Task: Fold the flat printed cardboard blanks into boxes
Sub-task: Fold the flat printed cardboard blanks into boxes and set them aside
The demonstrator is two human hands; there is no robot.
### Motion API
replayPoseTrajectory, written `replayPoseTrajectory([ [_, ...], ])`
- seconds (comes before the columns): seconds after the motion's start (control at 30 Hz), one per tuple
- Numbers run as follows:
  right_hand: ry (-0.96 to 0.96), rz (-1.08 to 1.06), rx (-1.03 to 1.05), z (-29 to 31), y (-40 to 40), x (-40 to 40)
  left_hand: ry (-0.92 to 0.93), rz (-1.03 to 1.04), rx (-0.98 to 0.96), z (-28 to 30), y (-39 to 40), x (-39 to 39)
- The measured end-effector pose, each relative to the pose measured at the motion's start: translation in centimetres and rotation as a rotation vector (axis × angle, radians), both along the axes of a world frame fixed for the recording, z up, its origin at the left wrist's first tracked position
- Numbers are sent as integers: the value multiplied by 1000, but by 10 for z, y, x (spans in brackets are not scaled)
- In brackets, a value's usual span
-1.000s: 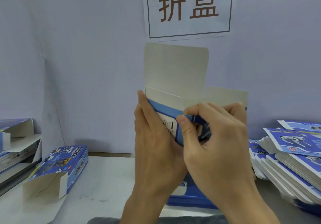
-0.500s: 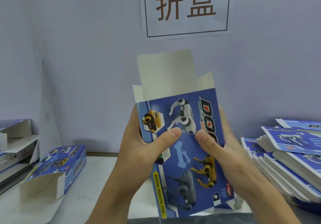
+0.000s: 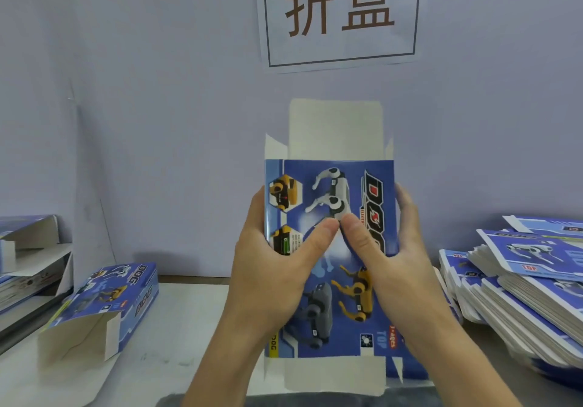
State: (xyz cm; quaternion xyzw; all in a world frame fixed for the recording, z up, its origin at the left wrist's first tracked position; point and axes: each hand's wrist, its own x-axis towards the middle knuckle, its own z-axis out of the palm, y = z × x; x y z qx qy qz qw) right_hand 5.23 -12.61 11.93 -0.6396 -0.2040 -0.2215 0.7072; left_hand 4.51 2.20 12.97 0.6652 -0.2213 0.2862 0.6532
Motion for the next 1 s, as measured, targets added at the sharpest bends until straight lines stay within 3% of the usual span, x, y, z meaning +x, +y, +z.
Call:
replayPoseTrajectory([
  [0.1, 8, -56, -40, 2, -7, 0, 7, -42, 15, -4, -3, 2],
  [0.37, -184, -243, -13, 13, -17, -5, 25, -93, 135, -5, -12, -2],
  [0.53, -163, -82, -64, 11, 0, -15, 79, -33, -167, 4, -7, -6],
  [0.67, -199, -31, -90, 11, 8, -18, -8, 116, -126, 9, 0, -6],
  [0.83, -179, -93, -87, 12, 2, -14, -115, 39, -79, 9, -1, -6],
  [1.0, -218, -119, -123, 9, 4, -11, -103, 28, -86, 7, -1, -5],
])
